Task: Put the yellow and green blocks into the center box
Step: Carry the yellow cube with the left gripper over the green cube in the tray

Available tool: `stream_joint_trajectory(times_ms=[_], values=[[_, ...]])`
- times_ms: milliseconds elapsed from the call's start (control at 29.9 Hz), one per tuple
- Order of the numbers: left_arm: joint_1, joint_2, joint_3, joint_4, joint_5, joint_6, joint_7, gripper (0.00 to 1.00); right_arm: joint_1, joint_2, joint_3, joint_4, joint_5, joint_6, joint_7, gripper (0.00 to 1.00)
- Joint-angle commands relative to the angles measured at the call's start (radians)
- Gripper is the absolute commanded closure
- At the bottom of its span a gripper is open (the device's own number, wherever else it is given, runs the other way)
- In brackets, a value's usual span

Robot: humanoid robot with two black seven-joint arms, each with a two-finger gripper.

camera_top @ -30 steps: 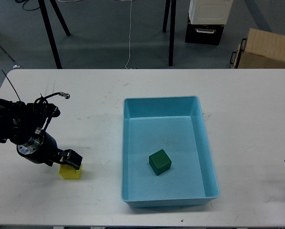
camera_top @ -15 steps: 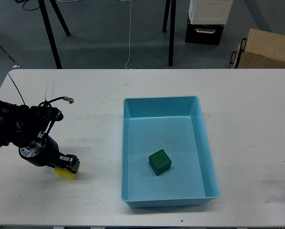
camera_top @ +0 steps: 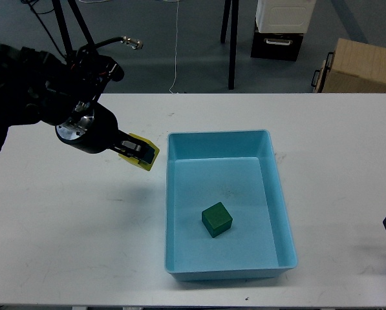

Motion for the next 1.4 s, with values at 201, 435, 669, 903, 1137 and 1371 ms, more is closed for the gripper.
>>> stream_joint_trajectory(times_ms=[201,435,669,903,1137,1371], values=[[-0.04,-0.305,-0.008,0.034,-0.021,0.0,-0.025,1.0,-0.003,-0.001,0.003,-0.008,-0.001,0.0,0.001,0.17],[-0.02,-0.428,-0.01,0.086,-0.024,0.0,-0.028,1.0,-0.012,0.001,-0.002,-0.019,-0.002,0.0,-0.001,0.16],[0.001,-0.428,-0.013,0.149,-0.024,0.0,-0.054,1.0,-0.014,0.001,0.001,-0.02,-0.004,0.0,-0.001,0.16],[0.068,-0.428,-0.011,0.232,-0.022,0.0,-0.054,1.0,-0.012,0.001,-0.002,-0.02,-0.005,0.0,-0.001,0.16],[0.095,-0.428,-0.011,0.234,-0.022,0.0,-0.053,1.0,-0.012,-0.001,0.001,-0.022,-0.005,0.0,-0.001,0.16],[0.124,-0.428,-0.008,0.232,-0.019,0.0,-0.049,1.0,-0.017,-0.001,0.001,-0.022,-0.005,0.0,-0.001,0.16]])
